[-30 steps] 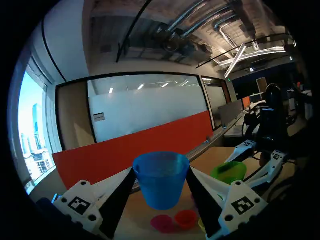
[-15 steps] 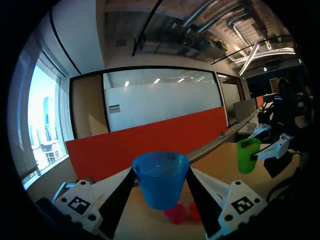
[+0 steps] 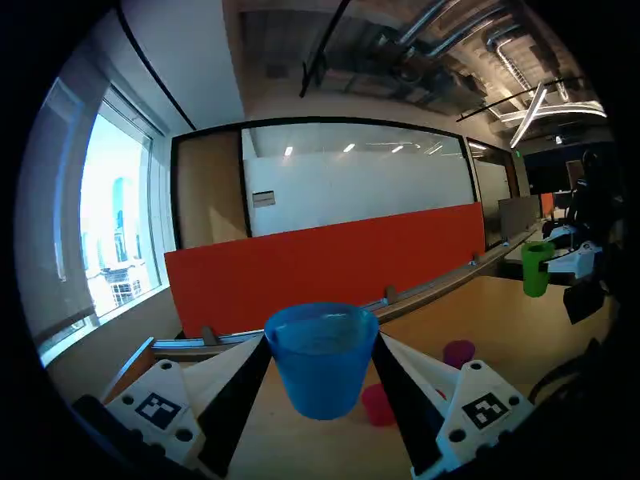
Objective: Pour water
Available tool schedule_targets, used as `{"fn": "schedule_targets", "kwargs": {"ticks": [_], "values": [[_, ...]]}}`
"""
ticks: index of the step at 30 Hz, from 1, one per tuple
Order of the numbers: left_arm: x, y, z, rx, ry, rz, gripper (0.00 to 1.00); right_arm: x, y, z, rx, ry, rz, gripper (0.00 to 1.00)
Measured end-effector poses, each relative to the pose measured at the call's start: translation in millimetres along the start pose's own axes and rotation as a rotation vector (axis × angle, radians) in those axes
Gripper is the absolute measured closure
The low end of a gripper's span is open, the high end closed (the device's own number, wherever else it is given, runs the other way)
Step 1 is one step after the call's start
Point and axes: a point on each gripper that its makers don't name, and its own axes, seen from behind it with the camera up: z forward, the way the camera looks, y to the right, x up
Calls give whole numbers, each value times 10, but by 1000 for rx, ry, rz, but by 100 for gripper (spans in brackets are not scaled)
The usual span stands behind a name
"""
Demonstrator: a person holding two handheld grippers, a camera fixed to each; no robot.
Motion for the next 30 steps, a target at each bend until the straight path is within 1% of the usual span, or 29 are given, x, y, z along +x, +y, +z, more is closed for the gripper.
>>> {"fn": "schedule_targets", "kwargs": {"ticks": [3, 6, 12, 18, 21, 24, 27, 30], "values": [[-30, -58, -42, 16, -1, 0, 14, 15, 109, -66, -30, 2, 3, 9], [-51, -88, -80, 31, 0, -6, 14, 25, 221, -121, -64, 4, 4, 9], [-61, -89, -142, 46, 4, -22, 14, 19, 412, -192, -132, 8, 24, 10], [-92, -77, -146, 47, -2, -23, 14, 14, 465, -228, -148, 11, 36, 10], [-104, -50, -136, 44, -6, -27, 14, 7, 476, -239, -151, 12, 42, 9], [-134, 3, -135, 28, -17, -29, 14, -15, 480, -252, -146, 6, 49, 10], [-187, 66, -142, 6, -37, -22, 14, -71, 468, -263, -133, -8, 56, 10], [-259, 139, -145, -17, -61, -2, 14, -128, 451, -271, -118, -26, 60, 10]]}}
